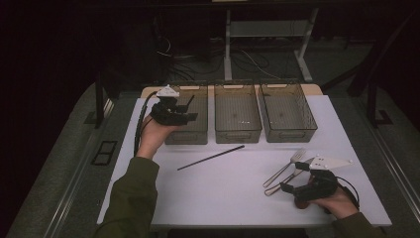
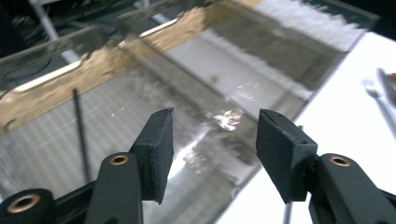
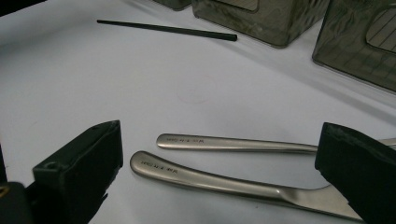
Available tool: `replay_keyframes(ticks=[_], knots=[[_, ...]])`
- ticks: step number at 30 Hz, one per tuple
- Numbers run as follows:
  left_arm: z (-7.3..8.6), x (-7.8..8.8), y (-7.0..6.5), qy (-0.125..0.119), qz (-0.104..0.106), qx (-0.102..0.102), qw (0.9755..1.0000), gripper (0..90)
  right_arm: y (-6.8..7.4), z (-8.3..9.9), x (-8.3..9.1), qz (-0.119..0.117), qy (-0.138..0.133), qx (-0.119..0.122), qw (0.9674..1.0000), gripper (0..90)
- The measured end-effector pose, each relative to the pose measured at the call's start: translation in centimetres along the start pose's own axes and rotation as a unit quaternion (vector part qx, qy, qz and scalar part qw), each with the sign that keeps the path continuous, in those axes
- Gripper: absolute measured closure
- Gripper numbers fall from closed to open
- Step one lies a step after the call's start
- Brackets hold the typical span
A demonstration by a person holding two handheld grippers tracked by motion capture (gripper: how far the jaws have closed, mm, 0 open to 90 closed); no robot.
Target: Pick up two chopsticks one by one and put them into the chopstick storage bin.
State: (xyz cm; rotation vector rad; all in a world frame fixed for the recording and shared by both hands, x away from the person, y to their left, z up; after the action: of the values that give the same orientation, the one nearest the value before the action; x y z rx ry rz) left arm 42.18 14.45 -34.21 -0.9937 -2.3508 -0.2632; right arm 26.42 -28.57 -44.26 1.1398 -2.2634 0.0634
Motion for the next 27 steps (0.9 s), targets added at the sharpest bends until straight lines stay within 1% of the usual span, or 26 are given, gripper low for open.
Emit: replay_keyframes(ticks=[4,9,11,14,15,16,21,22,23,25,27], knots=[[0.3,0.6,-1.8,-0.011,0.019,-0.015,0.9997,40.8,0.0,0.0,0.0,0.000,0.000,0.001,1.0000,1.2],[1.2,0.9,-3.8,-0.022,0.040,-0.036,0.9983,36.6,0.0,0.0,0.0,0.001,-0.002,0.001,1.0000,1.2],[1.6,1.0,-4.5,-0.024,0.046,-0.043,0.9978,35.5,0.0,0.0,0.0,0.002,-0.002,0.001,1.0000,1.2],[2.2,1.1,-5.4,-0.030,0.055,-0.048,0.9969,35.0,0.0,0.0,0.0,0.002,-0.001,0.002,1.0000,1.2],[2.5,1.1,-5.7,-0.030,0.058,-0.050,0.9966,35.0,0.1,0.0,0.1,0.000,0.000,-0.002,1.0000,1.2],[2.8,1.1,-6.0,-0.029,0.060,-0.054,0.9963,34.8,0.1,0.0,0.0,0.001,-0.001,0.001,1.0000,1.2],[4.2,0.9,-6.7,-0.033,0.066,-0.070,0.9948,34.3,0.0,0.0,0.0,0.002,-0.002,0.003,1.0000,1.2],[4.5,0.7,-6.8,-0.033,0.068,-0.070,0.9947,34.3,0.0,0.0,0.0,0.002,-0.002,0.004,1.0000,1.2],[4.7,0.7,-6.9,-0.030,0.067,-0.074,0.9946,34.4,0.0,0.0,0.0,0.002,-0.001,0.006,1.0000,1.2],[5.3,0.4,-7.0,-0.028,0.070,-0.076,0.9943,36.7,0.1,0.0,0.1,0.003,-0.001,0.003,1.0000,1.2],[5.8,0.1,-7.0,-0.020,0.073,-0.077,0.9941,38.7,0.1,0.0,0.1,0.003,-0.001,0.004,1.0000,1.2]])
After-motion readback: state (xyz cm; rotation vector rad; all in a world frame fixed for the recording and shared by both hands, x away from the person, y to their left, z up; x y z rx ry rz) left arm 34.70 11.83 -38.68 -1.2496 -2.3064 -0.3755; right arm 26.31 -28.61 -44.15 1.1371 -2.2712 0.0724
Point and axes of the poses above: each handheld gripper's, and its own axes: x roughly backward along the jaws, z roughly out of its underside, y roughly to its left, the point moved 1 cm from there along -x, roughly forward along the jaws, and after that the axes turned 4 degrees about -z, right-handed, at the moved point
